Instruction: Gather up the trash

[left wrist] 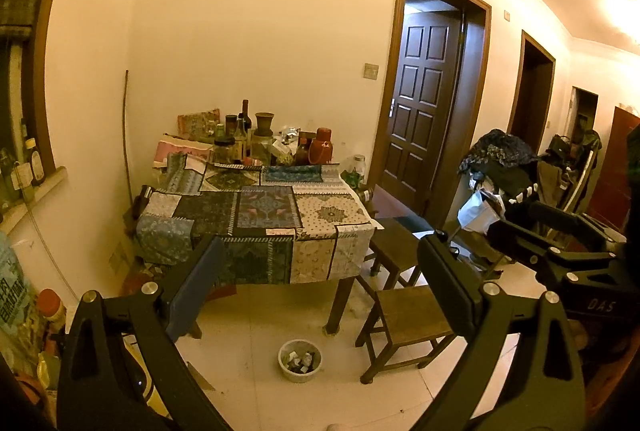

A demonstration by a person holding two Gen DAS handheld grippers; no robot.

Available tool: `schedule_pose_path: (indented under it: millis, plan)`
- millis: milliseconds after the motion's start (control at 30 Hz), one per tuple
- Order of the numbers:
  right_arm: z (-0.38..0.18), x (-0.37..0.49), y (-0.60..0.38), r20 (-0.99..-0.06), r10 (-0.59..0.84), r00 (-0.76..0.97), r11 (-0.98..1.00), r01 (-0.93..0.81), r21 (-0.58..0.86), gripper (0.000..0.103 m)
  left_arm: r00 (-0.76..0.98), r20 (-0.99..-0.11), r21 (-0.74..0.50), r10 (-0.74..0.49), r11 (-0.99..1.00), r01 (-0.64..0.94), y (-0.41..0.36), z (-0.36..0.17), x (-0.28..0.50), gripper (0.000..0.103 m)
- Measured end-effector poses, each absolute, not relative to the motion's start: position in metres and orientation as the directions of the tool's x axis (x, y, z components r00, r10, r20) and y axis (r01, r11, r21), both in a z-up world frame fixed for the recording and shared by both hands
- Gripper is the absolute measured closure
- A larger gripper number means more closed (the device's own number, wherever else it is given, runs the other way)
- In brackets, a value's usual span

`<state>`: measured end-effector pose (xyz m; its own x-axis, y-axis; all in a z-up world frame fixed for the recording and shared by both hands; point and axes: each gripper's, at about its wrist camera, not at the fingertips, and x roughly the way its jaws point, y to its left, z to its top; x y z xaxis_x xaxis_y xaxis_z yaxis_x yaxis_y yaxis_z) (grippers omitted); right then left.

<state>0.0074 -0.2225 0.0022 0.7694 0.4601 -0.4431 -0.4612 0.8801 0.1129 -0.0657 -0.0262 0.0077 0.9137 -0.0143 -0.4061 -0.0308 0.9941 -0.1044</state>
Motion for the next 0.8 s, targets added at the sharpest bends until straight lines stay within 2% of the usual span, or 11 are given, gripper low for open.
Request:
schedule_pose_path:
  millis: [800]
  plan:
    - [0.002,0.009,-0.224,-0.448,0.459,0.767,0.881,-0.46,0.114,0.002,0.918,-0.393,-0.116,-0.045,0.993,0.0,-0.04,0.01,-0.06,0.006]
